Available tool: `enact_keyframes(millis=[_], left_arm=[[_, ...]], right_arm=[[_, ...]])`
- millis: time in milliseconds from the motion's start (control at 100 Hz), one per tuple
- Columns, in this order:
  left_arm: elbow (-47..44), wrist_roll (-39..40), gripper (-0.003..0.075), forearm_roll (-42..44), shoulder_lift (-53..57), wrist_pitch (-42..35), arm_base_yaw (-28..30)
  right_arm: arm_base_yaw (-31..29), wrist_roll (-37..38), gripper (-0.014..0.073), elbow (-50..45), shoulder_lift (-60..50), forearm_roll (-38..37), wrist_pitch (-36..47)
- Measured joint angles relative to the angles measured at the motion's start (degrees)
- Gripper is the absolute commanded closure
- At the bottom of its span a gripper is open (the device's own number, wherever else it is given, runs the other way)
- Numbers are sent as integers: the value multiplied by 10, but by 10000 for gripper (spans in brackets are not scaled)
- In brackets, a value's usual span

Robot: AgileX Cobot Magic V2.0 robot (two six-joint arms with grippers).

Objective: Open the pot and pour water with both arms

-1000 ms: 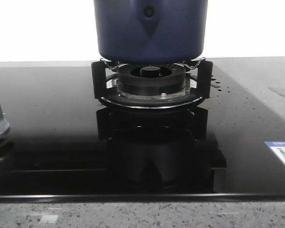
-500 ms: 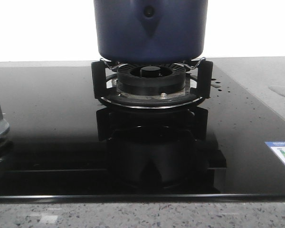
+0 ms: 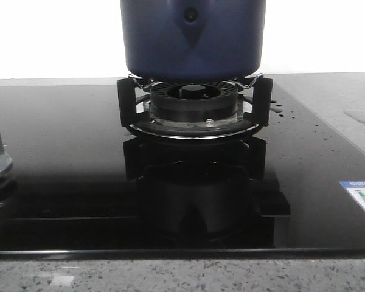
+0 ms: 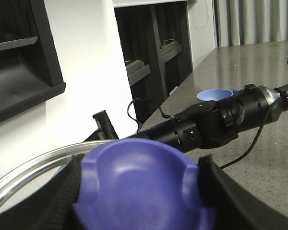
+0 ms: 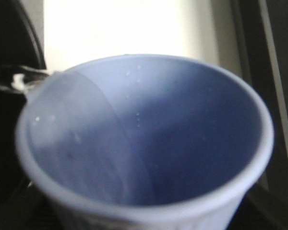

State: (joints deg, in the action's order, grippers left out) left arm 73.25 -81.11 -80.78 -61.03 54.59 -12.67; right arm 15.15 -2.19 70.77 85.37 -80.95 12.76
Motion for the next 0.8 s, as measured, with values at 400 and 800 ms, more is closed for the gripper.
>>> enact_keyframes(millis=[400, 800], left_arm=[[0, 0, 436, 0, 0, 0, 0], [0, 0, 436, 0, 0, 0, 0]], right_arm=[[1, -1, 377, 29, 1, -123, -41], [43, -15, 377, 81, 1, -235, -69]])
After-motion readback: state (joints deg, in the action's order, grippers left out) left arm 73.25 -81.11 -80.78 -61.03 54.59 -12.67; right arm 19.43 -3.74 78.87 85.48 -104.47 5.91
